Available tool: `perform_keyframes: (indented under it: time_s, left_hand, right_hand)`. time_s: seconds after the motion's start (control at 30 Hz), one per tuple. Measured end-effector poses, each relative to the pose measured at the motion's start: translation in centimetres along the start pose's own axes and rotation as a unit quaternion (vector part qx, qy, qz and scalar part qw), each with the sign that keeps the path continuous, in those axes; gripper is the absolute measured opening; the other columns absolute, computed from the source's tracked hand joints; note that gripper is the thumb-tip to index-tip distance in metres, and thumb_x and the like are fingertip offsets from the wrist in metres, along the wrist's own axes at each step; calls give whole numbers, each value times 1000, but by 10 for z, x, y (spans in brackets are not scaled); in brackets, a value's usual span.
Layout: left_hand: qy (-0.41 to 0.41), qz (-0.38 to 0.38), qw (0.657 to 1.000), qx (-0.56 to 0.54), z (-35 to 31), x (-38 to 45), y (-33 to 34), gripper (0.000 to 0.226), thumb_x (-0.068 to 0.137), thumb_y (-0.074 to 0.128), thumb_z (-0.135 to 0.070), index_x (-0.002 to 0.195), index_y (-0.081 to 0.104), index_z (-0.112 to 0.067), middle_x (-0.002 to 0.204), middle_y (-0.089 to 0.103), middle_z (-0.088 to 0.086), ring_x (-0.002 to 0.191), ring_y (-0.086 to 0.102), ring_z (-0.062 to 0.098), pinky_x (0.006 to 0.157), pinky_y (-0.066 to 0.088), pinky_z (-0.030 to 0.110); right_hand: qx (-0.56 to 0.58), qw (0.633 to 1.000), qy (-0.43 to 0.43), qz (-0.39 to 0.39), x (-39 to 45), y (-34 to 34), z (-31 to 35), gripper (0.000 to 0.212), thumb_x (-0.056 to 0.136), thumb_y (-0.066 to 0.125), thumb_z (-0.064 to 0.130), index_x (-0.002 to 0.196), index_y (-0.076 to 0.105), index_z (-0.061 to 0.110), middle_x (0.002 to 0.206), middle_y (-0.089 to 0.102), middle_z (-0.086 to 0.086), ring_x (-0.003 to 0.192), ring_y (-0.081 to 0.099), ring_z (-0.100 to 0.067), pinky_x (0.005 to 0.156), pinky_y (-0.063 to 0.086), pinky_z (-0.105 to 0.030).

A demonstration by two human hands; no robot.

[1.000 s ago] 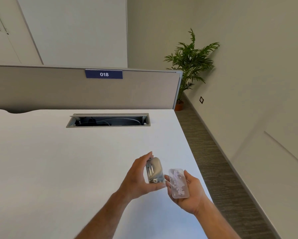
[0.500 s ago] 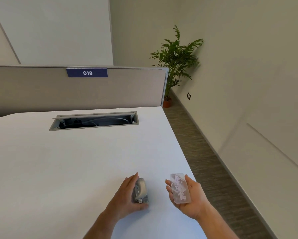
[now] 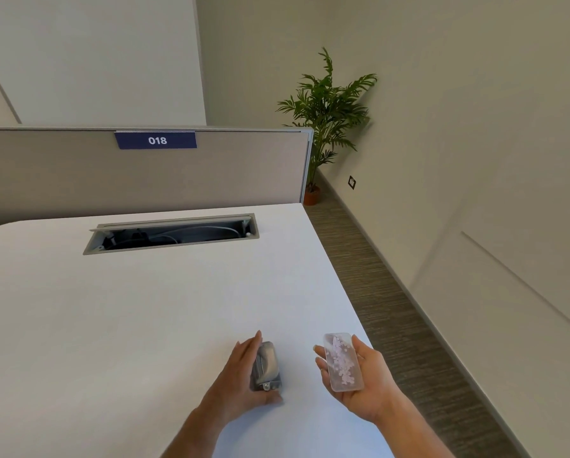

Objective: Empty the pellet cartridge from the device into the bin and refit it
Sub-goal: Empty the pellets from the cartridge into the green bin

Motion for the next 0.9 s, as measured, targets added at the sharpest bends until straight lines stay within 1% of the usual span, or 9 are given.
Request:
perform_keyframes:
  time_s: [0.07,0.17,0.27,0.33,0.4,0.5,0.6,0.77,0.9]
  left_hand:
    - [-4,5,1000,0,1,0,0,148,43,77,-86,159,6,-29,156,25,-9,150,15,12,118,20,26]
    - [6,8,1000,10,0,1,0,154,38,81,-85,158,2,-28,148,28,-11,142,28,9,114,28,23]
    - [13,-1,1000,20,-1,0,-2,156,35,82,-85,157,1,-32,146,26,-16,138,31,4,115,32,26]
    - [16,-26,999,20,-4,0,-5,144,43,77,-88,156,5,-36,149,27,-17,137,31,2,115,34,28]
    - [33,-61,997,38,-12,2,-10,124,57,64,-91,156,16,-33,156,31,-10,143,32,10,118,35,37]
    - [92,-115,982,120,-35,13,-15,102,76,44,-87,152,33,-20,160,37,2,149,29,21,123,28,43]
    - [135,-117,966,186,-61,28,-6,92,84,37,-77,153,33,-16,161,35,3,152,22,21,126,16,38]
    - [165,-77,953,243,-94,44,36,98,83,21,-84,156,21,-19,167,23,1,155,12,20,124,4,36]
    - [178,-57,949,254,-117,54,75,106,78,10,-89,158,14,-19,168,16,2,156,8,20,124,1,38]
  right_hand:
    - [-1,1000,-3,0,-1,-1,-1,55,103,45,48,125,68,4,110,79,-22,77,78,-34,60,65,-40]
    - [3,1000,-10,1,-4,-1,-1,55,102,46,48,124,69,3,114,77,-22,81,77,-35,63,65,-41]
    - [8,1000,-25,-2,-7,-2,0,53,102,47,48,123,70,4,115,77,-22,84,76,-35,65,66,-41]
    - [11,999,-34,-3,-11,-3,1,52,102,47,47,122,70,5,117,77,-22,85,77,-36,66,66,-41]
    - [17,999,-41,-1,-15,-5,2,50,102,47,45,123,71,6,121,75,-23,87,77,-37,67,65,-42]
    - [41,998,-57,-2,-21,-11,3,49,102,45,42,123,70,5,125,73,-24,98,74,-40,70,65,-43]
    - [70,995,-75,-10,-28,-20,4,48,100,45,39,121,70,5,125,73,-26,102,72,-41,70,65,-43]
    - [108,988,-109,-8,-41,-45,14,50,98,45,42,119,69,4,122,73,-29,90,77,-41,67,64,-41]
    - [129,983,-130,-22,-53,-79,30,51,99,41,47,125,63,9,121,73,-28,93,77,-40,70,64,-41]
Point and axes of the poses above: each hand's wrist, its own x-axis towards the middle knuckle, its own y-axis out of the palm, z = x × y, the point moved 3 cm from there along x, towards the middle knuckle
